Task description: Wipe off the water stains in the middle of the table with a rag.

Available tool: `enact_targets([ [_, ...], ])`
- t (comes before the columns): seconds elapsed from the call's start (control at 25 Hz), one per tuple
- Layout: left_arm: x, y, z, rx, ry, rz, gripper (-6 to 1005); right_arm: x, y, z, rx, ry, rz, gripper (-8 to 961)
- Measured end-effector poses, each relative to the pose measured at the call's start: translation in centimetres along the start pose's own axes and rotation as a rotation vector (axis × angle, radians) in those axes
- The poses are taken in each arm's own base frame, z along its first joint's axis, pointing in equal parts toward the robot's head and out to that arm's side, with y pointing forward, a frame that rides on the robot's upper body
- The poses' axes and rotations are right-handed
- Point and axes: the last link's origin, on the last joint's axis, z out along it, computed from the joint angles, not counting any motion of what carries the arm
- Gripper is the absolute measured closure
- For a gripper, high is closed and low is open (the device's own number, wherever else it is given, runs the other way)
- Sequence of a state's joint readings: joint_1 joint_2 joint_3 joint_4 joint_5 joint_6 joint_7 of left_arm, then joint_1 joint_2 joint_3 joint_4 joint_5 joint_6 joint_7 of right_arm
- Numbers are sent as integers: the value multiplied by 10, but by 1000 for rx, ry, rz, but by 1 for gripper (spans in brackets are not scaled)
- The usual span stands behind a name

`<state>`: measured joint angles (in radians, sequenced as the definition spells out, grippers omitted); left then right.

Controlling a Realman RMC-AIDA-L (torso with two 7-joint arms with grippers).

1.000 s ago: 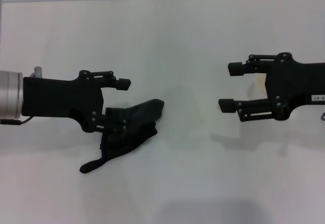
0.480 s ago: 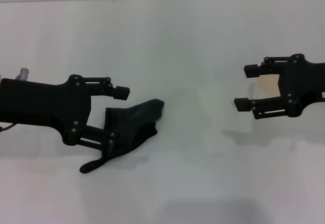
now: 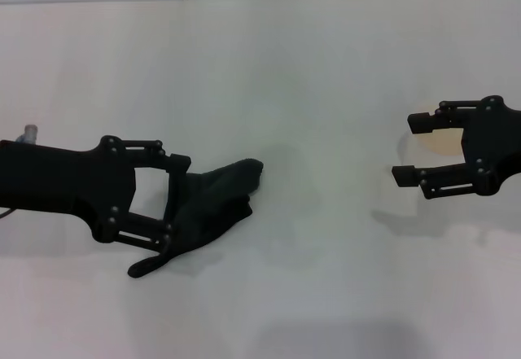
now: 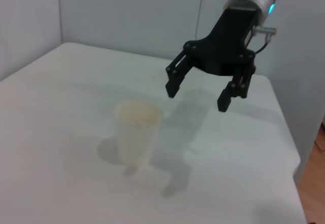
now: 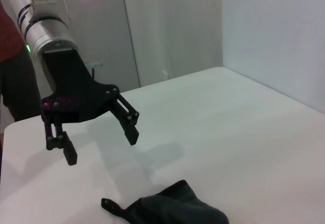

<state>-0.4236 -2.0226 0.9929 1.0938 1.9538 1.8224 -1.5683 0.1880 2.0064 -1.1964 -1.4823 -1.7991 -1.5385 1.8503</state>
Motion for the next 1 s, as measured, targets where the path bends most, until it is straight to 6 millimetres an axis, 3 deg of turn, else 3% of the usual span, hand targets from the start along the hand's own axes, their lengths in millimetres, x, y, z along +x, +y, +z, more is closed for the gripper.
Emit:
enact_targets([
  [1.0,0,-8,-5,53,-4,4,119,2,-1,-4,4,11,5,166],
])
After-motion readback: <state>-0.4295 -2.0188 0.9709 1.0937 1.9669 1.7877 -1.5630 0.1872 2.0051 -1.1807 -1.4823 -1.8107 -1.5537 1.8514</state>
